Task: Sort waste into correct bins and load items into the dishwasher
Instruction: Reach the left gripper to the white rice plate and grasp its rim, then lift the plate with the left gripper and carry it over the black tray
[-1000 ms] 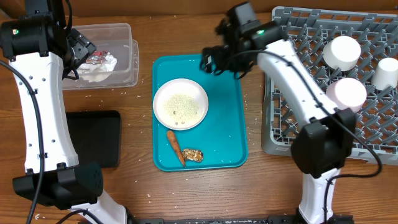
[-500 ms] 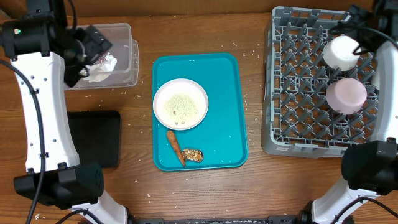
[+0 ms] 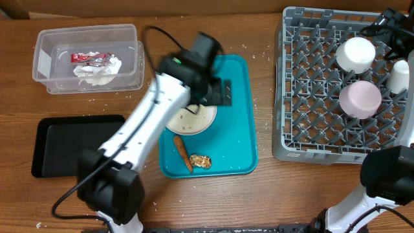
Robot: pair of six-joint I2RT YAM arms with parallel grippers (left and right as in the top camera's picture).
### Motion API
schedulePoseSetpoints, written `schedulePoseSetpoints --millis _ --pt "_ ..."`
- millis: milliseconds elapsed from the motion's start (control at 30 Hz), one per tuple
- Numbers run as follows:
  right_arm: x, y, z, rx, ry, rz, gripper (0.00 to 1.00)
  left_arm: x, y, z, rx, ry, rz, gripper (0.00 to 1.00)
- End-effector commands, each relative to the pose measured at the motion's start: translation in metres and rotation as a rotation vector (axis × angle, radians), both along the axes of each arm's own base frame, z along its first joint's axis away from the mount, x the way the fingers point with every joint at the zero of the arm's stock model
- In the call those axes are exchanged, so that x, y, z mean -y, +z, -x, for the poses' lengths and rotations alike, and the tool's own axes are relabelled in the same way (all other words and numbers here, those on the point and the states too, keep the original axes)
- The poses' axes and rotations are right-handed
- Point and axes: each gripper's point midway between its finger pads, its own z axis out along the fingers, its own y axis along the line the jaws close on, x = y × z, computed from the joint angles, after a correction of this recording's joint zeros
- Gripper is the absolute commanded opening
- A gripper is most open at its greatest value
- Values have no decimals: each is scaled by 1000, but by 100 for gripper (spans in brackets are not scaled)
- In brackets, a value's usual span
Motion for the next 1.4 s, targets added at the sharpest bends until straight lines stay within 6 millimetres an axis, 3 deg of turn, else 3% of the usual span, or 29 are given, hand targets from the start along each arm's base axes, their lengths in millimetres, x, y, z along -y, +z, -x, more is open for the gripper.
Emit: schedulePoseSetpoints --millis 0,167,300,567,767,867,1033,1167,1367 --pt "0 5 -1 16 -8 6 100 2 -44 3 -27 55 -104 93" --pt "0 5 -1 16 -7 6 100 8 -107 -7 -85 -46 -171 90" --pt "0 5 -1 16 -7 6 100 11 -124 -9 -96 -52 -179 86" --pt "0 5 -1 16 -7 6 100 14 -130 -23 -27 -74 -207 67" --pt "0 5 -1 16 -7 6 100 10 -138 -35 30 -76 -269 66" --pt "0 5 -1 16 -8 6 100 12 -140 -36 40 -99 -277 56" --pt "0 5 -1 16 -7 6 100 17 -137 -39 90 -106 -311 53" --pt "0 5 -1 16 -7 6 100 19 -137 -39 91 -98 -307 33" --pt "0 5 -1 16 -7 6 100 19 -137 -38 91 -99 -307 27"
